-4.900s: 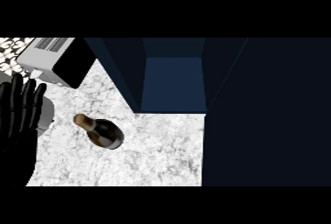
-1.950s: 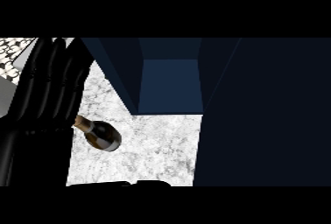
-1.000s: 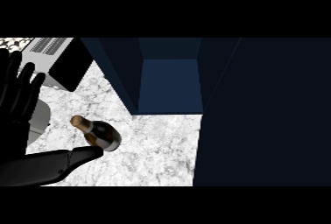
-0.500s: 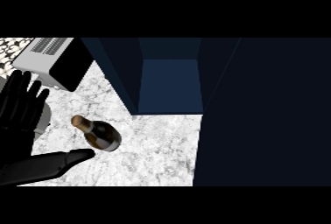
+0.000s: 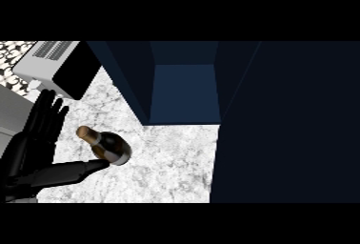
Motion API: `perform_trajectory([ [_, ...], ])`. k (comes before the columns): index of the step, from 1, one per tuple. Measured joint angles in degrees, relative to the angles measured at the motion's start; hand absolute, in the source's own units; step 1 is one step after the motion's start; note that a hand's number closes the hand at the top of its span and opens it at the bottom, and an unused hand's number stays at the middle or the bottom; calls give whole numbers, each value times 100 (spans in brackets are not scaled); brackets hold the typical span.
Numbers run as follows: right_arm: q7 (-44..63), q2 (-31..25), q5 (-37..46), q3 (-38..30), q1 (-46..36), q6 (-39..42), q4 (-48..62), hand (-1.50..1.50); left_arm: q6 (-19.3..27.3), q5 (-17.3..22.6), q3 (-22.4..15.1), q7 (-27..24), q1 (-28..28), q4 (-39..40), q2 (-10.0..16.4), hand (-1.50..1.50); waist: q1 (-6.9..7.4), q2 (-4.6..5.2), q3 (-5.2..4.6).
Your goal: Pick up the wine, place it into the cabinet and close the cabinet
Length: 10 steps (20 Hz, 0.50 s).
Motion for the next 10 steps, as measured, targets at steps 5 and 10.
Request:
perform_trajectory([
  [5, 43, -67, -8, -139, -71, 22, 2, -150, -201, 118, 207, -475, -58, 684, -2, -150, -1, 6, 2],
  [10, -17, -110, -10, -108, -2, 23, -14, -150, -313, 139, 407, -928, -135, 1349, 5, -150, -19, 2, 2],
])
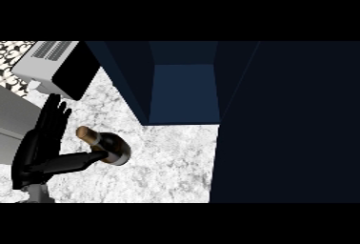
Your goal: Pick up the wine, place it into the cabinet and close the cabinet
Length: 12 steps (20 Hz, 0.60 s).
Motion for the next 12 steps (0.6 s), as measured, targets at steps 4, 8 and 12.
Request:
perform_trajectory([
  [4, -86, -38, -2, 18, 106, -1, -6, -150, -129, -6, 81, -496, 68, 568, -46, -150, -12, -1, 0],
  [8, -178, -71, -11, 13, 185, 17, -14, -150, -307, 70, 198, -859, 50, 1087, -37, -150, -15, -3, 0],
  [12, -181, -107, -20, -49, 148, 32, -9, -150, -409, 61, 273, -1215, -175, 1785, -63, -150, -21, 5, -1],
])
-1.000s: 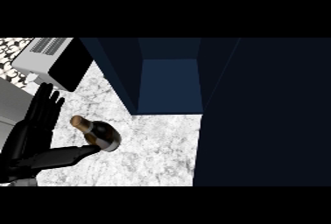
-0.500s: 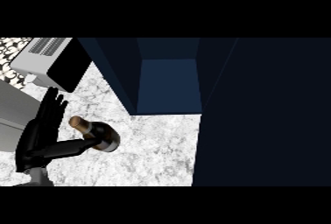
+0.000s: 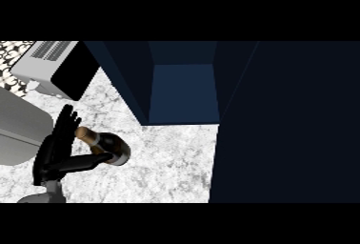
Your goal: Pick up the wine, place it into the cabinet and close the cabinet
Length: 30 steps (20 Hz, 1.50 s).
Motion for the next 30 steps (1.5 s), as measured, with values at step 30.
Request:
perform_trajectory([
  [30, -50, -24, -28, 53, 53, -26, 17, -150, -693, 636, 560, -2141, -719, 2906, -646, -150, 17, -7, 1],
])
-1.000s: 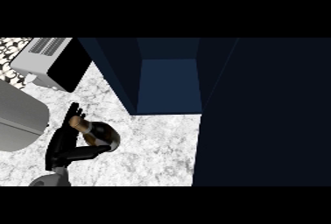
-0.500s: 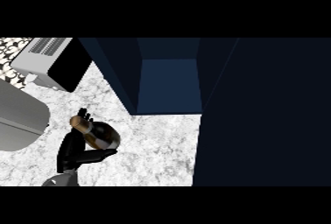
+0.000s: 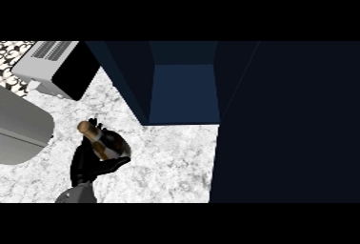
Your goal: Pick up the wine, place it into the cabinet and close the cabinet
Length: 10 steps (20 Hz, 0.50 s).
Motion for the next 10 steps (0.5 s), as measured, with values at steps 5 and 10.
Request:
perform_trajectory([
  [5, -18, -4, 1, -7, 17, -7, 4, -150, -182, 263, 35, -193, -116, 299, -42, -150, 12, 2, 1],
  [10, -20, 6, 11, 85, 50, -34, 1, -150, -286, 381, 23, -329, -291, 560, -49, -150, 11, 2, 2],
])
